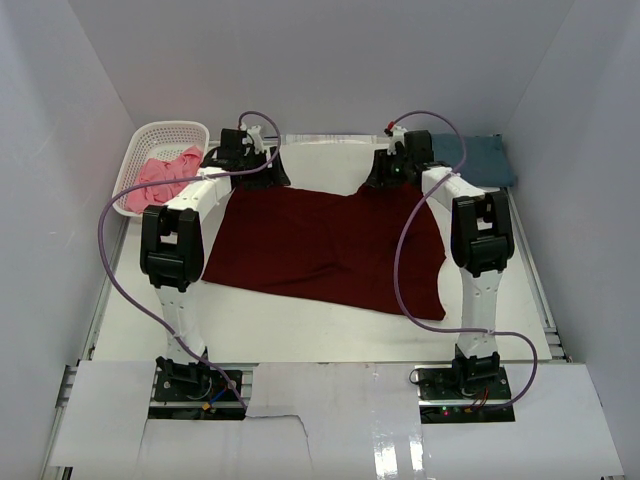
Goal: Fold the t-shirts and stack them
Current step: Grap the side of the flattened tshirt furthest away from the robot with both arms
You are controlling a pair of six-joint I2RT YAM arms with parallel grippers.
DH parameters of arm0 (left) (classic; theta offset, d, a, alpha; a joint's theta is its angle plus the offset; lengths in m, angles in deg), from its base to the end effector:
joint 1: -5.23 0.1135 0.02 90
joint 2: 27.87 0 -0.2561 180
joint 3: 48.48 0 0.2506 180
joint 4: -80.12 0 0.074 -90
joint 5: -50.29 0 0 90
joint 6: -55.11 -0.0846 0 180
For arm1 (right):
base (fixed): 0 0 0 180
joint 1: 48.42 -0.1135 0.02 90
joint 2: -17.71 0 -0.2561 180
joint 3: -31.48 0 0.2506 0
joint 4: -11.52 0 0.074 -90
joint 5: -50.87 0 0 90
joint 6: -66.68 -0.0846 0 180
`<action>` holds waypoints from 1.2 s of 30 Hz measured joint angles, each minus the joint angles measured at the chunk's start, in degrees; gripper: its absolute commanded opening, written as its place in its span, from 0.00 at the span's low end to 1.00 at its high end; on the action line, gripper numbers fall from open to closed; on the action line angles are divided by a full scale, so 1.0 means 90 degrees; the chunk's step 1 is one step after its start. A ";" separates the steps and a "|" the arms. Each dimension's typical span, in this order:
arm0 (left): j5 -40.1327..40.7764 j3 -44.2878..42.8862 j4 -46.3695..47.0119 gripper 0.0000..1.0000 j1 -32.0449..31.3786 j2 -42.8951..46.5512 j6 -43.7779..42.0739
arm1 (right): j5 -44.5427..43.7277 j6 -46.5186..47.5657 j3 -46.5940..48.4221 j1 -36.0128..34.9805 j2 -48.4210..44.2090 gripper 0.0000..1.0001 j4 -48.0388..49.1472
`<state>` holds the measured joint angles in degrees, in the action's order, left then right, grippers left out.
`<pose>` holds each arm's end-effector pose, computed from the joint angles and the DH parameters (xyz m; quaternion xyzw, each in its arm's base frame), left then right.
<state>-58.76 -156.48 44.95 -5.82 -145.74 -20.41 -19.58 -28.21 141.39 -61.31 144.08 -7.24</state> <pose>0.4809 -0.1221 0.1880 0.0360 0.9128 -0.2324 0.3340 0.5179 0.1476 0.1601 -0.1390 0.8674 0.2190 0.4246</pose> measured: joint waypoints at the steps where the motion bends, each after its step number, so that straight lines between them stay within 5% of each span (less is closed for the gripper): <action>1: -0.0253 -0.0053 0.0019 0.84 -0.0015 0.0002 0.0051 | -0.0090 0.0046 -0.0012 0.0000 -0.0049 0.53 -0.0005; 9: -0.1341 -0.1039 0.0238 0.82 -0.0318 -0.0168 0.0323 | -0.0381 0.0284 0.0809 0.0002 0.0379 0.53 -0.0323; 22: -0.1447 -0.0721 -0.0102 0.82 -0.0641 -0.0204 0.0155 | -0.0117 0.0279 0.1399 -0.0012 0.1234 0.54 -0.0350; 36: -0.0862 -0.0046 -0.0712 0.82 -0.1304 0.0061 0.0012 | 0.1749 -0.0648 0.2647 -0.0226 0.2232 0.53 -0.0425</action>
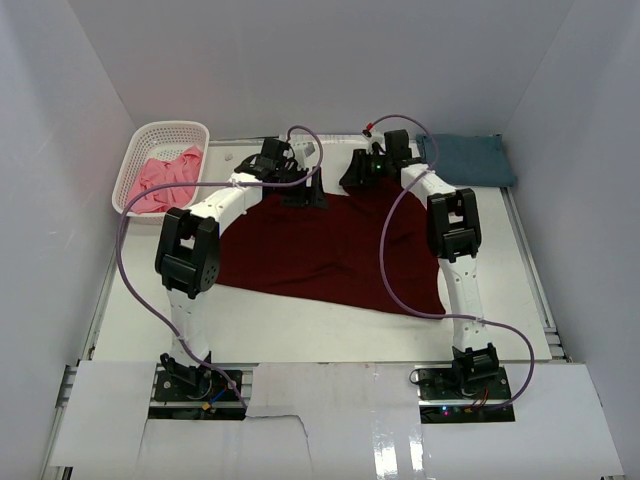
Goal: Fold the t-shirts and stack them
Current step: Grap the side of the flattened tshirt furthest away from the robot with both arms
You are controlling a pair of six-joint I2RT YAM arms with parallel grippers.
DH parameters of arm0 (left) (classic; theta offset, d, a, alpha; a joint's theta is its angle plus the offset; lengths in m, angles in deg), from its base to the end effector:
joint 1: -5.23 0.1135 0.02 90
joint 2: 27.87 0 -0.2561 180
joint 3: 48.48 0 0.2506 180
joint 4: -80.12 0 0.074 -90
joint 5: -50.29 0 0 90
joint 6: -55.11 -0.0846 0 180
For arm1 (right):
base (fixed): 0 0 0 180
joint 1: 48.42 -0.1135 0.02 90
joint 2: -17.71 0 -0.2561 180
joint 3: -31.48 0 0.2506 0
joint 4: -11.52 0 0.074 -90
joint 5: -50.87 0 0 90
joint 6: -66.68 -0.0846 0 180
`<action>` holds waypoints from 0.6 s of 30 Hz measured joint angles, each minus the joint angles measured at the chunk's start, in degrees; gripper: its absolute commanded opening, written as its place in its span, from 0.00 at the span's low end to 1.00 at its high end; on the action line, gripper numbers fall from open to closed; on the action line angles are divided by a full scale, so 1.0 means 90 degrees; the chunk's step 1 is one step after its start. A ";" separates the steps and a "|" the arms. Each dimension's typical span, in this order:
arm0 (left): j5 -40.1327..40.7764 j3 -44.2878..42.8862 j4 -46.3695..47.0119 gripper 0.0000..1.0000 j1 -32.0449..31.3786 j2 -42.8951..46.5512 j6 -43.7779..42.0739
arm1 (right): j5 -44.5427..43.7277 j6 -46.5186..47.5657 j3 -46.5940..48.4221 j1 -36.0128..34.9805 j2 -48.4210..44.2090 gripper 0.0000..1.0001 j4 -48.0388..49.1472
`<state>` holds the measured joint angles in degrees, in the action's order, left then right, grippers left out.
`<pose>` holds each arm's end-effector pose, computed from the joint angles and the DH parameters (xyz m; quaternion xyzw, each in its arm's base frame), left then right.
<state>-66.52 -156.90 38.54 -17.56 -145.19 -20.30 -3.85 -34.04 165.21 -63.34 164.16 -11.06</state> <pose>0.4280 -0.2212 0.1869 0.1436 0.9075 -0.3121 0.2416 0.5620 0.2003 0.1172 -0.1701 0.8408 0.3596 0.3672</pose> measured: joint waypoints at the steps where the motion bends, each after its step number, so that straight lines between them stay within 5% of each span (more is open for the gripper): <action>1: 0.0024 0.0000 -0.0017 0.82 0.0017 0.0010 -0.0005 | 0.0155 -0.0112 0.0005 -0.0032 0.0032 0.53 0.0041; 7: 0.0083 -0.0002 -0.0061 0.82 0.0085 0.0012 -0.0019 | 0.1054 -0.0653 -0.0075 -0.0182 0.0172 0.54 0.0457; 18: 0.0100 -0.0083 -0.0165 0.82 0.0085 0.0012 -0.0061 | 0.1190 -0.0748 -0.1229 0.0248 -0.0971 0.57 0.1185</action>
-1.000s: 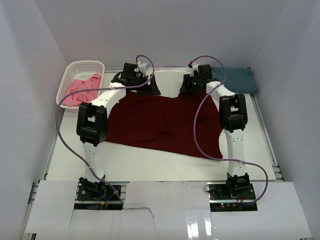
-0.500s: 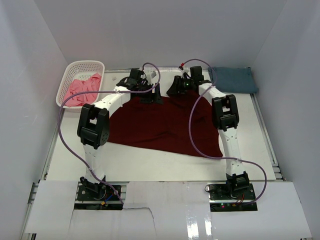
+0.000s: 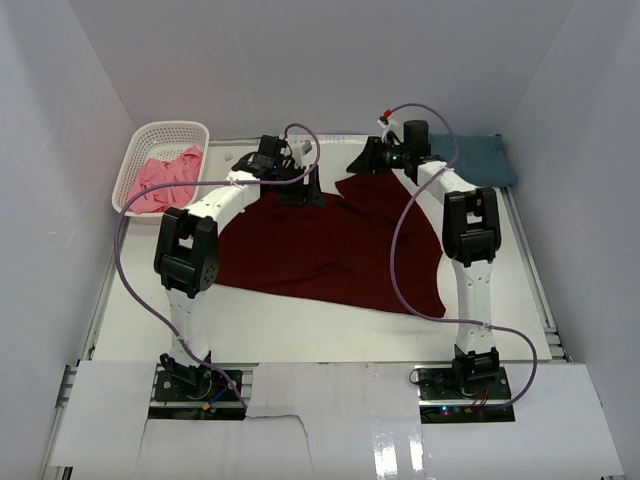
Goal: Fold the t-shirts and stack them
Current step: Grap the side of the flattened tshirt furthest away from the robot with both arms
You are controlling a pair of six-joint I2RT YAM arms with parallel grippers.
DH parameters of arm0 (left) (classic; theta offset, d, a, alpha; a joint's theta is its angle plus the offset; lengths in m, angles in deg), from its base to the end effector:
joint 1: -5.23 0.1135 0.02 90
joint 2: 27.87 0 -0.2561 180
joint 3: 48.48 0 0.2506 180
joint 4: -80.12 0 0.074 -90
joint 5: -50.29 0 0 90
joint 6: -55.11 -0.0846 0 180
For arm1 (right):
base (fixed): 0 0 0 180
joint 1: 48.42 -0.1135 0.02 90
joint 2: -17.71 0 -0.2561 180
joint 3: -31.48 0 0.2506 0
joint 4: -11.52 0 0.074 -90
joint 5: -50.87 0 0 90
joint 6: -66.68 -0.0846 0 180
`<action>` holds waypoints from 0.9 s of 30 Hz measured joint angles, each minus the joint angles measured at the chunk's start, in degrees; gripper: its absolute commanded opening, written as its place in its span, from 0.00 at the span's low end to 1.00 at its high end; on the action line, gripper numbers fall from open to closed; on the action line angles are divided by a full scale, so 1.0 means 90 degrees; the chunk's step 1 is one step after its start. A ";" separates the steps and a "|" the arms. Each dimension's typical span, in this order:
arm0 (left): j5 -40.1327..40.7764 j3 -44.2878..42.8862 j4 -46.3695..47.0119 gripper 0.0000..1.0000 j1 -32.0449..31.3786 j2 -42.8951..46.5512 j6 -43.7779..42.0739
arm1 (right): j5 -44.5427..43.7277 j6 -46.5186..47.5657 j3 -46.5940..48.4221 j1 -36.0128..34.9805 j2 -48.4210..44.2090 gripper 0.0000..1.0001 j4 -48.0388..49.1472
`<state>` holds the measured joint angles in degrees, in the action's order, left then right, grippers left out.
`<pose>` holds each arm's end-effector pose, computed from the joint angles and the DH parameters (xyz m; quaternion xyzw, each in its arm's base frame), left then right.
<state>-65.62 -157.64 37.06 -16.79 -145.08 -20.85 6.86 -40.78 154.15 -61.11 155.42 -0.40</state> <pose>0.4306 -0.2140 0.1893 0.1384 0.9115 -0.3014 0.2431 0.5425 0.1845 0.1606 -0.1714 0.7925 0.4467 0.3781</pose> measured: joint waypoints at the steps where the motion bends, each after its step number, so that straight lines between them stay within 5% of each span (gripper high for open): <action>1: 0.0002 -0.0034 -0.0024 0.82 0.0000 0.0000 -0.0007 | -0.0078 0.0017 -0.0029 0.0090 -0.0163 0.57 0.0049; 9: 0.0301 -0.0160 -0.0046 0.86 0.0160 0.0000 0.0223 | -0.1200 0.0580 0.0306 0.0612 -0.0629 0.56 -0.0318; 19: 0.1375 -0.0097 0.0095 0.87 0.1642 0.0095 0.0622 | -0.3089 0.1297 0.1100 0.0469 0.0083 0.55 -0.1671; 27: 0.1843 -0.0474 0.0039 0.88 0.1683 0.0080 0.0595 | -0.3844 0.1545 0.1732 0.0274 0.0673 0.55 -0.2276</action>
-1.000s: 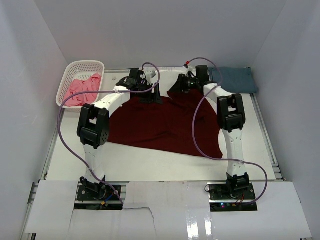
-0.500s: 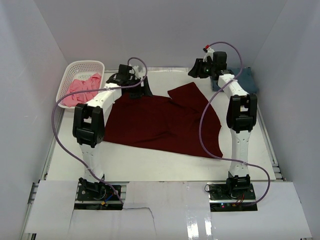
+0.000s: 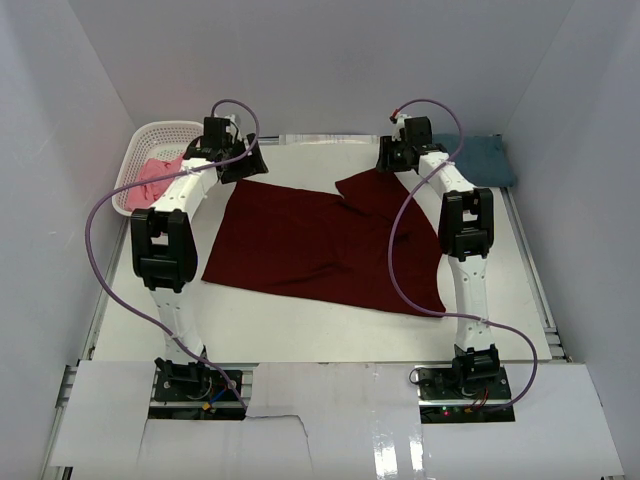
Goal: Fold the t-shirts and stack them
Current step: Grap the side of the flattened tshirt furthest away from the robot with both arms
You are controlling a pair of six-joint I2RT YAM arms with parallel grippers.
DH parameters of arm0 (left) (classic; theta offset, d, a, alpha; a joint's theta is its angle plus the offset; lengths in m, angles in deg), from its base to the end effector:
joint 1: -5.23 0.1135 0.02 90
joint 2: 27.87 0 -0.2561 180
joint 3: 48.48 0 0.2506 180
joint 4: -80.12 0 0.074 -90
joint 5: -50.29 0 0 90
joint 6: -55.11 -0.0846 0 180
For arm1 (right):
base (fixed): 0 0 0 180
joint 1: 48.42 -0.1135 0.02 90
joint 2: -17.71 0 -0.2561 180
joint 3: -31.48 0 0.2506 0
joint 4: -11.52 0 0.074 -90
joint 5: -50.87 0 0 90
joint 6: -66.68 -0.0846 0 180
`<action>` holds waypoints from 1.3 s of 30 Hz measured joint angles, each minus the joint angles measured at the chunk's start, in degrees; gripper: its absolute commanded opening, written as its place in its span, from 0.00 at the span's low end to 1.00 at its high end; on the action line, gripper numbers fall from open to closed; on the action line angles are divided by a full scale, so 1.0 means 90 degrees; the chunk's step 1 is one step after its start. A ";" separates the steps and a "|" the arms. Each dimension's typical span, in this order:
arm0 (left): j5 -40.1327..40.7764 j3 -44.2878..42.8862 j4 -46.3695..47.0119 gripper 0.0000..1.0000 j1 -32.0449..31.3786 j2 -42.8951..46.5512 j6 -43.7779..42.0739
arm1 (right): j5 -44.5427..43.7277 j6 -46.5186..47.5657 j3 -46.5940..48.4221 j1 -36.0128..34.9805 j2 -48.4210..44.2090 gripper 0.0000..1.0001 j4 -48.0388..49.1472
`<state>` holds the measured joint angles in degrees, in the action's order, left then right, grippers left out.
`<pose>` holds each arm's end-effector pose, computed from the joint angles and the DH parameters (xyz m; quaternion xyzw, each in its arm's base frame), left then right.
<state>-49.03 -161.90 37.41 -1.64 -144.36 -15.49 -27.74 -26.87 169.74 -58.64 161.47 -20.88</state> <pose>0.4891 -0.0727 0.2164 -0.0704 0.9212 -0.1585 0.3482 0.5874 0.1229 0.1445 -0.0955 0.8899 0.1409 0.4231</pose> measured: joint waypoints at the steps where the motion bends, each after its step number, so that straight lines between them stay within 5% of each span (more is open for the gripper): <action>1: 0.0015 -0.0041 0.0002 0.88 -0.0007 -0.0015 -0.0005 | -0.0068 0.0022 0.0036 -0.0019 0.0029 0.55 -0.0010; 20: 0.0107 -0.0075 0.0012 0.88 0.0206 -0.0476 -0.0034 | -0.0996 0.0384 0.0563 -0.0148 0.0481 0.56 -0.0095; 28: 0.0104 -0.0075 0.0022 0.88 0.0260 -0.0476 -0.0034 | -0.1100 0.0491 0.0631 -0.0172 0.0537 0.35 -0.0068; 33: 0.0066 -0.0075 0.0022 0.88 0.0287 -0.0488 -0.0034 | -0.1110 0.0556 0.0631 -0.0202 0.0537 0.08 -0.0070; 39: 0.0034 -0.0075 0.0019 0.87 0.0301 -0.0556 -0.0036 | -0.1112 0.0578 0.0619 -0.0211 0.0537 0.08 -0.0044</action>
<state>-48.73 -162.58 37.58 1.07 -149.37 -15.82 -37.75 -21.67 175.31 -60.54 166.30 -21.27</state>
